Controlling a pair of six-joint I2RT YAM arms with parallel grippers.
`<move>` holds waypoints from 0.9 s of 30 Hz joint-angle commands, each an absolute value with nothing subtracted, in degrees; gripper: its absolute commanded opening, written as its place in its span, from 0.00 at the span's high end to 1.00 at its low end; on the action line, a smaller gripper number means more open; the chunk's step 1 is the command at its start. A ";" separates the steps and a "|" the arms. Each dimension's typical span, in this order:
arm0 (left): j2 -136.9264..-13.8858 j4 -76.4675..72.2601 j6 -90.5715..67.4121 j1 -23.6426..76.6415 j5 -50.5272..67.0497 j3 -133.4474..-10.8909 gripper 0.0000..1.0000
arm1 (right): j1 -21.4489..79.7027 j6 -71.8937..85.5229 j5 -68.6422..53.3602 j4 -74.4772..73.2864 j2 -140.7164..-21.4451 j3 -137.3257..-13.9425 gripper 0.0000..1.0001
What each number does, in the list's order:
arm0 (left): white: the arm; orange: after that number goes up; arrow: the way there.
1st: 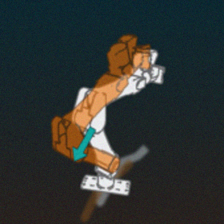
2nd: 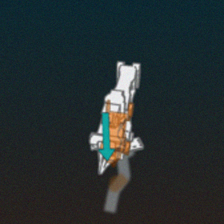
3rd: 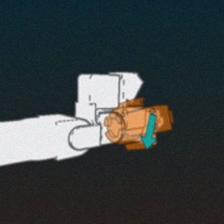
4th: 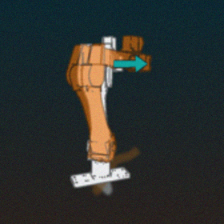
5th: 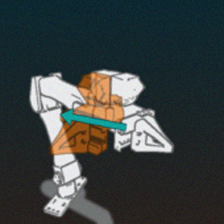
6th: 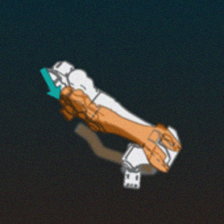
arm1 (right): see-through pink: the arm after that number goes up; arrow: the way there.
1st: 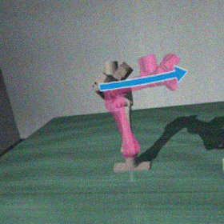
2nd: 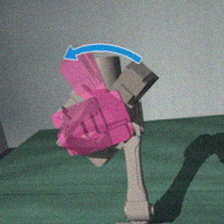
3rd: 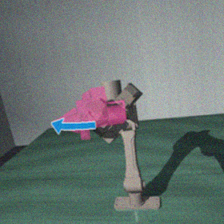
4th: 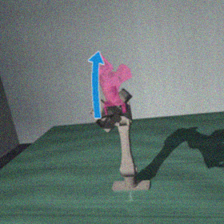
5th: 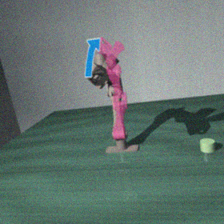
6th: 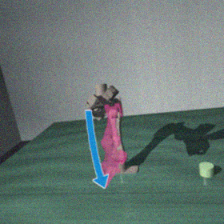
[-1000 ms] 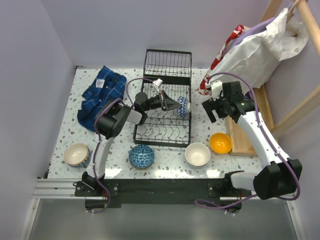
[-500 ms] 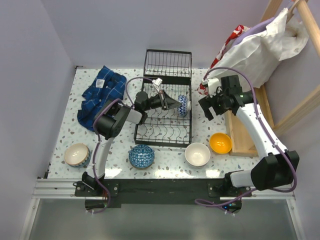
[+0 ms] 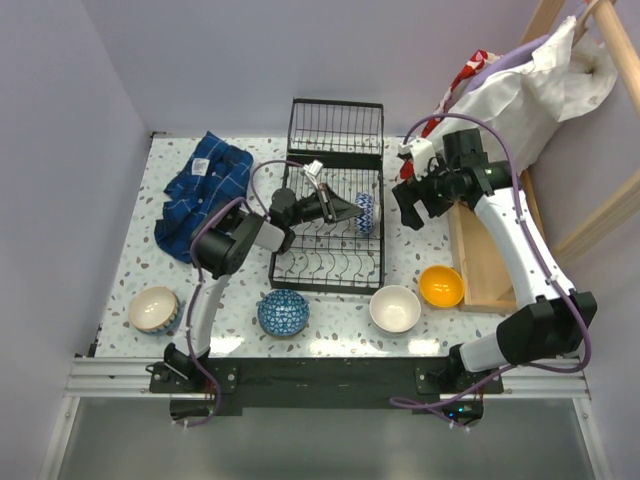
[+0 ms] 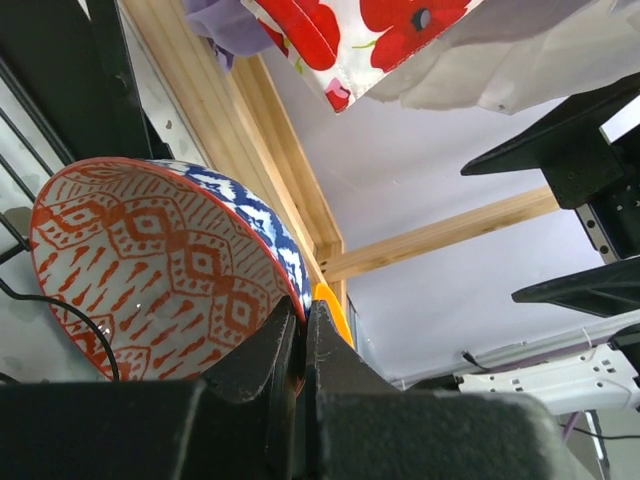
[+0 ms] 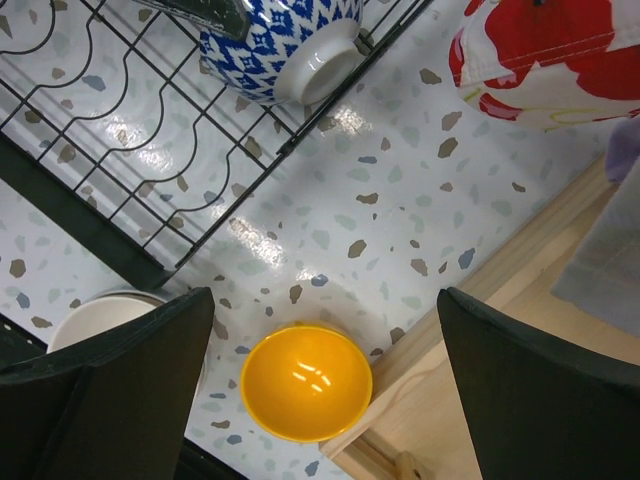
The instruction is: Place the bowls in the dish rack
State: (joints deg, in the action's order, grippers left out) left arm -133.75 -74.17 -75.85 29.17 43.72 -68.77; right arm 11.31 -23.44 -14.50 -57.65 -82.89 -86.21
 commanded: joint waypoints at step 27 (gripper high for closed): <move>-116.11 -47.47 -50.73 30.15 29.71 -61.79 0.39 | 13.10 -22.59 -14.59 -54.32 -77.52 -81.57 0.01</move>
